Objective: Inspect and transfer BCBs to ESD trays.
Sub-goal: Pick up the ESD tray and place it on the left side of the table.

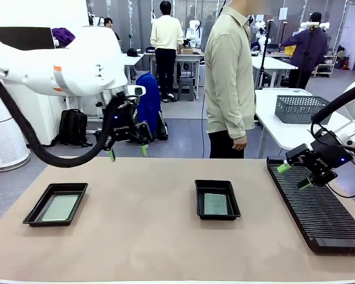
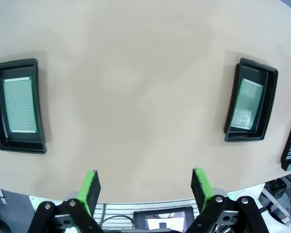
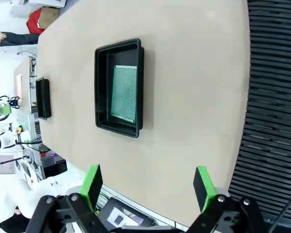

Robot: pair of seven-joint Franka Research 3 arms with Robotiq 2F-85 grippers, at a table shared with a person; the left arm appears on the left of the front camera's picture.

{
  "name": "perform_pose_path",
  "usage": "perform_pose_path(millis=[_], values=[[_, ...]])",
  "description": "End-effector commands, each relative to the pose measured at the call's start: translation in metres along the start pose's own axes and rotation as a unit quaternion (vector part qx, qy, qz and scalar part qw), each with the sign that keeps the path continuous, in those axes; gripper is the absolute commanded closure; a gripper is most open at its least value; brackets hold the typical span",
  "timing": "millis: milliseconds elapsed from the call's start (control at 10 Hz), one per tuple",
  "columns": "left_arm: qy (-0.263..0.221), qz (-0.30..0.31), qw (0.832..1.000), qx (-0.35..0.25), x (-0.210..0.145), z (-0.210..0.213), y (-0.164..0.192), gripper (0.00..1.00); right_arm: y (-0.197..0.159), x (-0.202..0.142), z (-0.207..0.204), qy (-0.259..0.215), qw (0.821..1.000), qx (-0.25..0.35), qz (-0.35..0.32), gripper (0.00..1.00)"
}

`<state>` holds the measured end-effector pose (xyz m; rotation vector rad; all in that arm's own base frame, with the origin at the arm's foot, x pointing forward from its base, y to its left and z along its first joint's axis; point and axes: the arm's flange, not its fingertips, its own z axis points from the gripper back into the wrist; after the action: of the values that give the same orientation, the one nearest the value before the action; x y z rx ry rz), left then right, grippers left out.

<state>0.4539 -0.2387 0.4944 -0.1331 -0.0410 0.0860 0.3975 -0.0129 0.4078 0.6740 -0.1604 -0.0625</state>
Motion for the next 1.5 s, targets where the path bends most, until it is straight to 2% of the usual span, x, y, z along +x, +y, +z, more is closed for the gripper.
perform_pose_path(millis=[0,500,600,1400], values=[[-0.013,0.01,1.0,0.017,0.003,-0.011,-0.029,0.0,-0.011,0.005,0.001,0.003,0.999,0.045,0.008,0.0],[-0.026,0.016,0.999,0.019,0.004,-0.04,-0.09,0.0,-0.033,0.004,0.007,0.0,0.997,0.08,0.009,0.0],[-0.027,0.013,0.999,0.021,0.005,-0.047,-0.104,0.0,-0.022,-0.001,0.006,-0.001,0.999,0.051,0.001,0.0],[-0.031,-0.052,0.997,0.05,0.027,-0.109,-0.17,0.0,-0.022,-0.001,0.006,-0.001,0.999,0.051,0.001,0.0]])
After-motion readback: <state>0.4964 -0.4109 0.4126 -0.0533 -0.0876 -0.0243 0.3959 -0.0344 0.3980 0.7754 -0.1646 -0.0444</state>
